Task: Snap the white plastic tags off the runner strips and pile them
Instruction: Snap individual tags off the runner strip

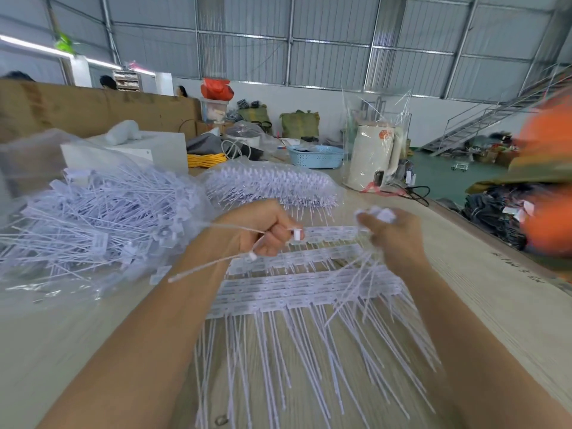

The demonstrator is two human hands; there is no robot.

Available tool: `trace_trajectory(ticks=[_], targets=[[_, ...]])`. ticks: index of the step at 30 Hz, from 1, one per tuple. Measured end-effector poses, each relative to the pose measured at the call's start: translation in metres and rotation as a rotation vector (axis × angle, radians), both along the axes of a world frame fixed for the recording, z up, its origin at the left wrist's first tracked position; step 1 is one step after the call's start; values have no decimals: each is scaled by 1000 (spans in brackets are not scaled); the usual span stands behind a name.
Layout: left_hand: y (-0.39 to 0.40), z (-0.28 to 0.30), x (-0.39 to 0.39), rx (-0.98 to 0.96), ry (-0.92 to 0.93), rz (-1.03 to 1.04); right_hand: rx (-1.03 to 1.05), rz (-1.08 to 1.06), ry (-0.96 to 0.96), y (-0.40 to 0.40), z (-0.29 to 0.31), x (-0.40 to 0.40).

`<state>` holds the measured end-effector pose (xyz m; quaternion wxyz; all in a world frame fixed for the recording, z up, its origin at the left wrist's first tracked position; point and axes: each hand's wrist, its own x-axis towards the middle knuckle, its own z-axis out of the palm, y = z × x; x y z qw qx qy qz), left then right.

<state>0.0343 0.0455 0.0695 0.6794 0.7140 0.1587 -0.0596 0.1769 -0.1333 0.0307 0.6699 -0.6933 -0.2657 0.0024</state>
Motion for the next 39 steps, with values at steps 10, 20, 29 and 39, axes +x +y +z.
trace_trajectory(ticks=[10, 20, 29, 39], targets=[[-12, -50, 21, 876, -110, 35, 842, 442, 596, -12, 13, 12], [-68, -23, 25, 485, -355, -59, 329, 146, 294, 25, 14, -31], [-83, -26, 23, 767, -401, -10, 320, -31, 172, 24, 8, -19], [-77, -16, 23, 805, -464, 14, -137, 150, -383, 19, 27, -36]])
